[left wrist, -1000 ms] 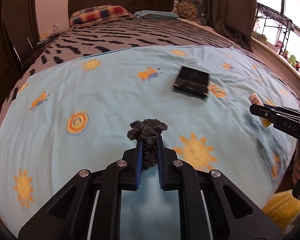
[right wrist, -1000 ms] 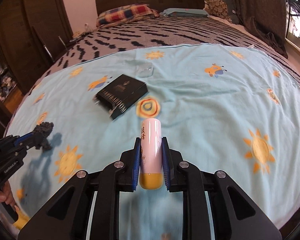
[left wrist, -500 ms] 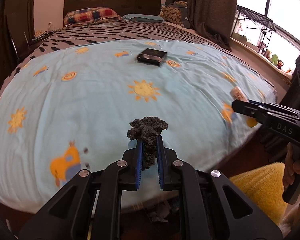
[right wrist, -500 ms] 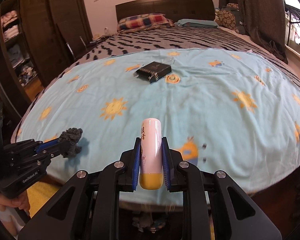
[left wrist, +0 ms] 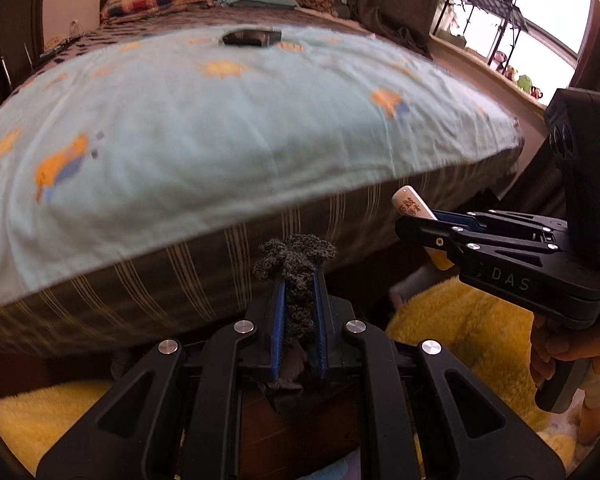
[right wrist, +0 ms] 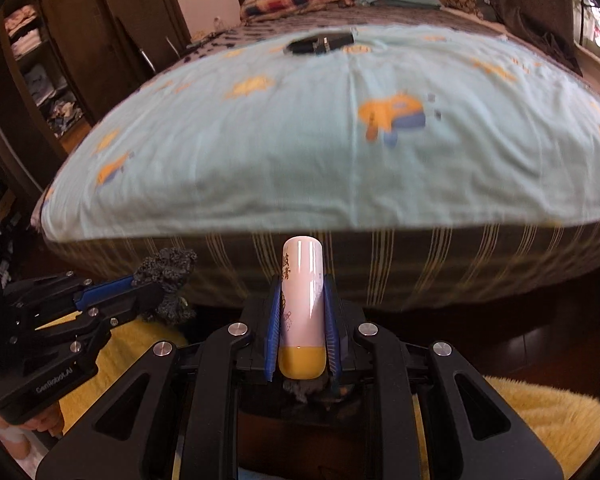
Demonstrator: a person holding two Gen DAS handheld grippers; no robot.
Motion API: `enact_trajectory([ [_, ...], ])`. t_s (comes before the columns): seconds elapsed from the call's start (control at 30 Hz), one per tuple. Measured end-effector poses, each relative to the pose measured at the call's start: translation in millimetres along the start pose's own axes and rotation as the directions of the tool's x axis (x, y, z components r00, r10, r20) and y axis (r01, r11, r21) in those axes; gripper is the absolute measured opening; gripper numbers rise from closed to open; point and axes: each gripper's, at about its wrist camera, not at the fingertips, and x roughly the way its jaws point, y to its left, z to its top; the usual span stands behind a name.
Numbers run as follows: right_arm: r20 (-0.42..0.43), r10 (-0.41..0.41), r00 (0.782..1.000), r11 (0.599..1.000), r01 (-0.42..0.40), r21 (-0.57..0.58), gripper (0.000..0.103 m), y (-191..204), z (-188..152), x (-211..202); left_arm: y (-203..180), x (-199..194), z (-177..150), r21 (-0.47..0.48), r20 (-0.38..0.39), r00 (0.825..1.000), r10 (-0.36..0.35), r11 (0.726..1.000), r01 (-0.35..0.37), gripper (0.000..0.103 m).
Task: Collect trash
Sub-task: 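Lower the hair tie and lip balm into the bin and open both tools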
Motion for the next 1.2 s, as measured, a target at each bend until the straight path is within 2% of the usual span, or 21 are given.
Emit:
enact_trajectory([
  [0.2, -0.090, -0.028, 0.996, 0.999, 0.030, 0.019, 0.021, -9, -25, 34, 2, 42, -21, -0.017, -0.094, 0.996, 0.000, 1.000, -0.002, 0.012],
  [0.3, -0.137, -0.033, 0.990, 0.998, 0.040, 0.045, 0.021, -17, -34, 54, 5, 67, -30, -0.033, -0.142, 0.990, -0.023, 0.999, 0.018, 0.012],
  [0.47, -0.168, -0.034, 0.985, 0.997, 0.047, 0.069, 0.021, -27, -45, 76, 9, 95, -43, -0.046, -0.198, 0.980, -0.022, 0.999, 0.014, 0.012],
  [0.7, -0.199, -0.041, 0.979, 0.995, 0.058, 0.079, 0.021, -30, -51, 92, 13, 109, -47, -0.061, -0.228, 0.973, -0.037, 0.998, 0.023, 0.013],
  [0.93, -0.195, -0.040, 0.980, 0.993, 0.060, 0.098, 0.023, -35, -45, 95, 17, 114, -48, -0.079, -0.256, 0.966, -0.044, 0.997, 0.024, 0.017],
  [1.1, -0.167, -0.043, 0.985, 0.992, 0.062, 0.113, 0.035, -39, -34, 85, 22, 108, -47, -0.071, -0.250, 0.968, -0.030, 0.997, 0.012, 0.031],
  [1.13, -0.158, -0.042, 0.987, 0.991, 0.061, 0.116, 0.042, -39, -32, 82, 22, 104, -45, -0.070, -0.244, 0.969, -0.027, 0.997, 0.011, 0.033],
  [1.17, -0.146, -0.043, 0.988, 0.991, 0.061, 0.119, 0.053, -39, -30, 77, 22, 99, -43, -0.070, -0.235, 0.972, -0.026, 0.997, 0.010, 0.039],
  [1.2, -0.123, -0.049, 0.991, 0.991, 0.064, 0.120, 0.060, -39, -26, 70, 22, 93, -40, -0.069, -0.222, 0.975, -0.024, 0.998, 0.009, 0.045],
])
